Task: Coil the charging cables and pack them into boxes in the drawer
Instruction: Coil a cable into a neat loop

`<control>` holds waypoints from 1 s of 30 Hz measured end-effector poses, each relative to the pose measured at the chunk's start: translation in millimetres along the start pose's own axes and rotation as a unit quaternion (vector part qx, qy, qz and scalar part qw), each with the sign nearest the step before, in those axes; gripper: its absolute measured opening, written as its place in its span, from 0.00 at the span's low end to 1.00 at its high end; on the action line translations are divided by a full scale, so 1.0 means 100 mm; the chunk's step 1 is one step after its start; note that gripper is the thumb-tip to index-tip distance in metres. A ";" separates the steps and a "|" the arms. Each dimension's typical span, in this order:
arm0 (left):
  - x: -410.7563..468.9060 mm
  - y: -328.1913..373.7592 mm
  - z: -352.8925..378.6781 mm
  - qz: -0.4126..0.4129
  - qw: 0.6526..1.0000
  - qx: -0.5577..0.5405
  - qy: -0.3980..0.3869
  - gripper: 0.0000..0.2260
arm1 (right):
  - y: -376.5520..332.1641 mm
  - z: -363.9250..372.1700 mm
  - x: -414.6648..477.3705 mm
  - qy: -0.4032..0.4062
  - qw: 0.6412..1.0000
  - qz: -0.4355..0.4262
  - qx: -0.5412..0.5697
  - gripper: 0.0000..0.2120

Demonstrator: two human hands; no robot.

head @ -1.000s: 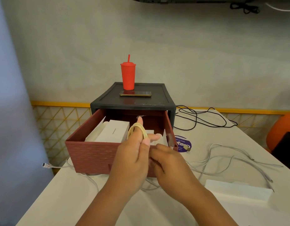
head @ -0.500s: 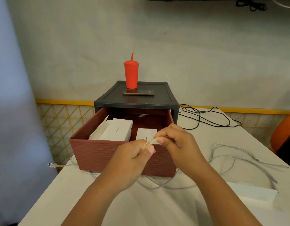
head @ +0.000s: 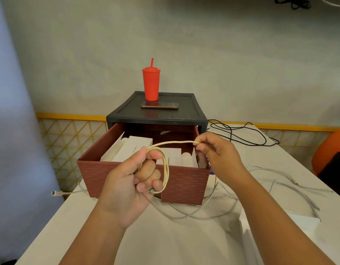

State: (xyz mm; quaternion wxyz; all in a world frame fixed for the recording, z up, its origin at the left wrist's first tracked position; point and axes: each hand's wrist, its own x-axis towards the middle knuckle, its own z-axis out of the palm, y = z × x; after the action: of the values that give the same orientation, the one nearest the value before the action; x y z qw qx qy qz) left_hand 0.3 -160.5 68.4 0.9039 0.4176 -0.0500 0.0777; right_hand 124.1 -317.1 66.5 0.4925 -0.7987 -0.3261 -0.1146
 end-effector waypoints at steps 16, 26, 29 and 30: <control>0.03 0.12 -0.03 0.033 0.995 -0.058 -0.070 0.10 | 0.45 -0.36 0.06 0.065 0.987 0.136 -0.055 0.10; 0.08 -0.03 0.05 -0.007 0.992 -0.107 -0.065 0.12 | -0.31 -0.01 -0.24 -0.014 0.998 -0.040 0.036 0.16; 0.07 -0.02 0.07 0.002 0.991 -0.115 -0.072 0.12 | -0.32 0.13 -0.38 -0.018 0.996 -0.030 0.078 0.17; 0.07 -0.02 0.08 0.008 0.992 -0.112 -0.057 0.11 | -0.31 0.18 -0.42 -0.042 0.995 -0.020 0.085 0.17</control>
State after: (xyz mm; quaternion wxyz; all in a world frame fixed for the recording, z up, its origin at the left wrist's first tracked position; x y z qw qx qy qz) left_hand 7.0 -167.5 72.9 0.9401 0.3170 -0.1134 0.0543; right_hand 69.5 -309.4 58.6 0.5422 -0.7513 -0.3711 -0.0632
